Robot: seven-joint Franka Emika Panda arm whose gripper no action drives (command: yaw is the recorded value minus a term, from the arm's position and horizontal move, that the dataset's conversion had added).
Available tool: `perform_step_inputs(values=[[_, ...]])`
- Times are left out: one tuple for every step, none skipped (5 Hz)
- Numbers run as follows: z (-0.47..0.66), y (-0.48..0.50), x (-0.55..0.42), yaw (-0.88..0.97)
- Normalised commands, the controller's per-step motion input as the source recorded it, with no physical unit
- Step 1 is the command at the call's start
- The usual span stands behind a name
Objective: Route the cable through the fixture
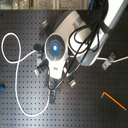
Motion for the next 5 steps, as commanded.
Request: perform_step_inputs(values=[[0.00, -0.023, 0.135, 0.00], [-0.33, -0.056, 0.252, 0.00], [-0.34, -0.046, 0.213, 0.00], [-0.43, -0.070, 0.092, -0.07], [-0.42, -0.215, 0.009, -0.24]])
